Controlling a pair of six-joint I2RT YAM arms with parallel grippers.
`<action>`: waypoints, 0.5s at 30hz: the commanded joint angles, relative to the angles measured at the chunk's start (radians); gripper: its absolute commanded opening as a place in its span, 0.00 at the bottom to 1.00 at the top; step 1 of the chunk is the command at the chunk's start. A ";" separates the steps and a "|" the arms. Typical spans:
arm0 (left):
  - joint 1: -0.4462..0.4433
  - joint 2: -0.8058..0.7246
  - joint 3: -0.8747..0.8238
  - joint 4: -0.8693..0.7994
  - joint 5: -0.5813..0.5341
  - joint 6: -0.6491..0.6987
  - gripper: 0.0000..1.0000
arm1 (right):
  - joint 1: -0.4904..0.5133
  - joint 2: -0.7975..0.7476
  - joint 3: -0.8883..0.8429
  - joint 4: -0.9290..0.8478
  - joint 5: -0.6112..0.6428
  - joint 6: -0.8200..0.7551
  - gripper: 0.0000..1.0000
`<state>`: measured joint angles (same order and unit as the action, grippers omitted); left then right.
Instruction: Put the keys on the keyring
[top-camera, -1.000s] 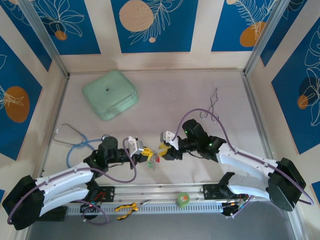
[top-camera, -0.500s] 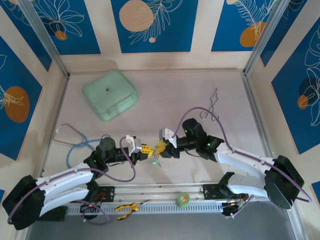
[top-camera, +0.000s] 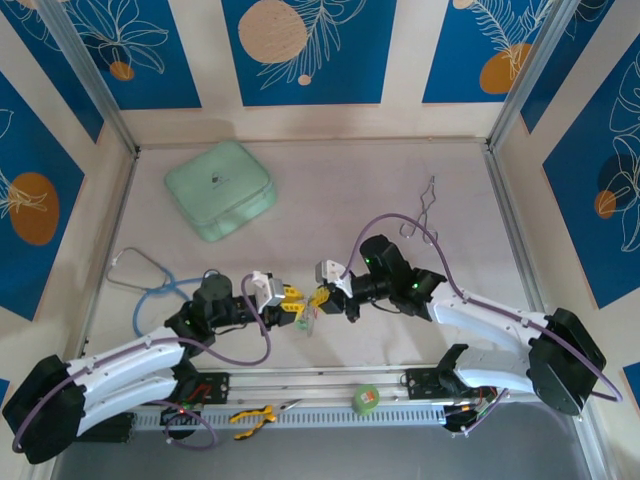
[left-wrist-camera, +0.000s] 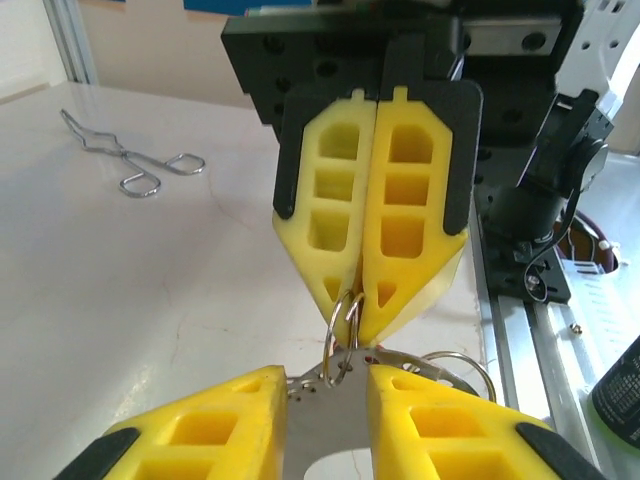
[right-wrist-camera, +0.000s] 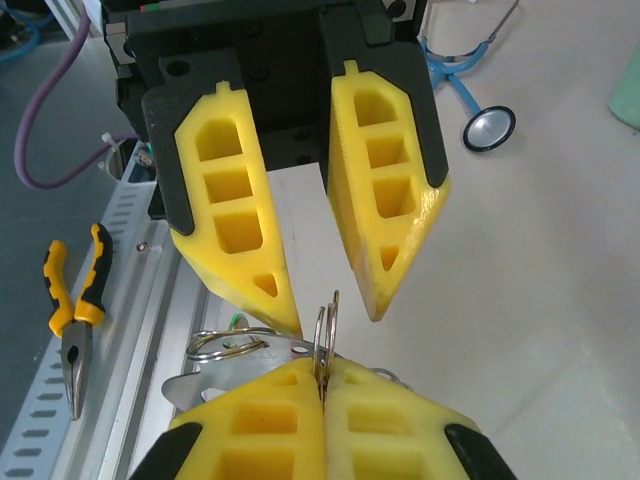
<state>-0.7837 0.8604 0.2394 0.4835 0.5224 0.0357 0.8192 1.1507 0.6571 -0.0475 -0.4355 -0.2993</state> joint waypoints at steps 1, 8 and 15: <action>-0.006 -0.017 0.069 -0.155 -0.004 0.089 0.28 | 0.017 0.020 0.079 -0.169 0.036 -0.121 0.00; -0.006 0.006 0.112 -0.220 0.020 0.134 0.27 | 0.065 0.099 0.211 -0.378 0.133 -0.247 0.00; -0.006 0.026 0.133 -0.238 0.055 0.148 0.19 | 0.109 0.145 0.293 -0.453 0.171 -0.286 0.00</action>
<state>-0.7837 0.8818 0.3363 0.2653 0.5419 0.1589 0.9108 1.2884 0.9031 -0.4343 -0.2684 -0.5434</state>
